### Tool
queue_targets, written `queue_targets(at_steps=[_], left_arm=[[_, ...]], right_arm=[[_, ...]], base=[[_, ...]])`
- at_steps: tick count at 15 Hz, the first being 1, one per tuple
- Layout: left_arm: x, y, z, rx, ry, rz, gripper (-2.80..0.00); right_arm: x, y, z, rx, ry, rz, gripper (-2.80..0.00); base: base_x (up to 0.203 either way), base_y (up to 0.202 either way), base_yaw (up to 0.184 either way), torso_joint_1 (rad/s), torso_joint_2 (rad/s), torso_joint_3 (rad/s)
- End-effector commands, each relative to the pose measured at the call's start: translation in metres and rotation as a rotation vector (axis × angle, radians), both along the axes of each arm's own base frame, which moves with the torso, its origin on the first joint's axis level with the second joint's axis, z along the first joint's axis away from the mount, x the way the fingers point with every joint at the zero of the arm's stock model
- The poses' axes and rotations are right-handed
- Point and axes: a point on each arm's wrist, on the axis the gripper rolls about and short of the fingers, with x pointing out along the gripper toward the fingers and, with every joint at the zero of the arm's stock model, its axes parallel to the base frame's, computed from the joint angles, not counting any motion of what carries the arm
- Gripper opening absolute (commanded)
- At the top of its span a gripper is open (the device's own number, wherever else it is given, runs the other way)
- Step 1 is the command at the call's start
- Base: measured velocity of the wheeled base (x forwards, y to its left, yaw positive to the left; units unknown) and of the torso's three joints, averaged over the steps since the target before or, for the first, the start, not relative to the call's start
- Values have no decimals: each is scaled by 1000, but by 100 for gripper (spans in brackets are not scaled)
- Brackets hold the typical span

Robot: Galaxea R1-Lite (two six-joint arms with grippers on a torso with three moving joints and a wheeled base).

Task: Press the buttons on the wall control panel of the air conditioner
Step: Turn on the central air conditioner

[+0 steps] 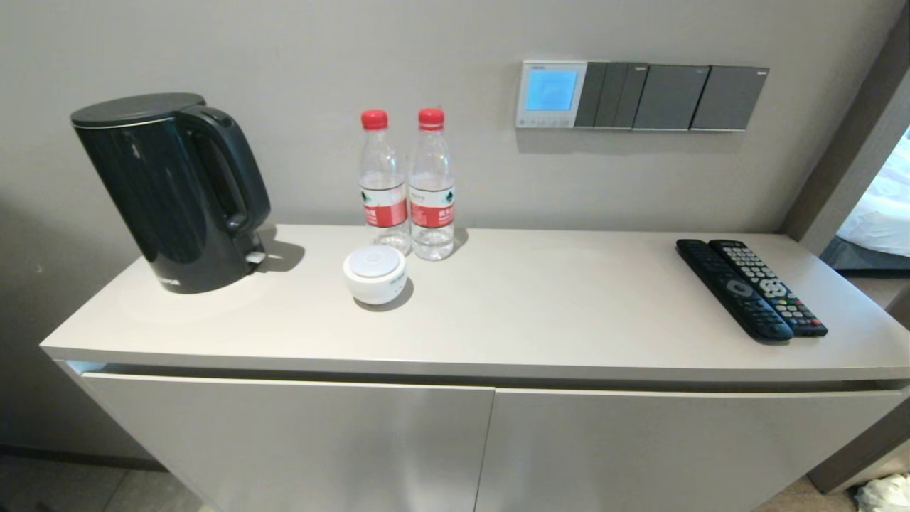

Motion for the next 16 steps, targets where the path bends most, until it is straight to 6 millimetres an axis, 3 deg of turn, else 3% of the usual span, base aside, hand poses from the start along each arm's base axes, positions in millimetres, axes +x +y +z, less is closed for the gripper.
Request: queue_targets(at_steps=[1, 5, 7, 10, 12, 16], left_arm=[[0, 0, 0, -3, 0, 0, -280], [0, 0, 0, -3, 0, 0, -280], [0, 0, 0, -1, 0, 0, -280], [0, 0, 0, -1, -2, 0, -280], [0, 0, 0, -1, -1, 0, -280], [0, 0, 0, -1, 0, 0, -280]], right_arm=[[-1, 0, 15, -1, -17, 2, -280], [8, 0, 67, -6, -18, 4, -280], [22, 0, 96, -8, -14, 6, -280], [65, -1, 134, -3, -14, 4, -280], [104, -1, 153, 0, -22, -7, -280], [184, -2, 169, 20, -11, -62, -280]], base=[[0, 0, 0, 0, 0, 0], [0, 0, 0, 0, 0, 0], [0, 0, 0, 0, 0, 0], [0, 0, 0, 0, 0, 0], [0, 0, 0, 0, 0, 0], [0, 0, 0, 0, 0, 0]])
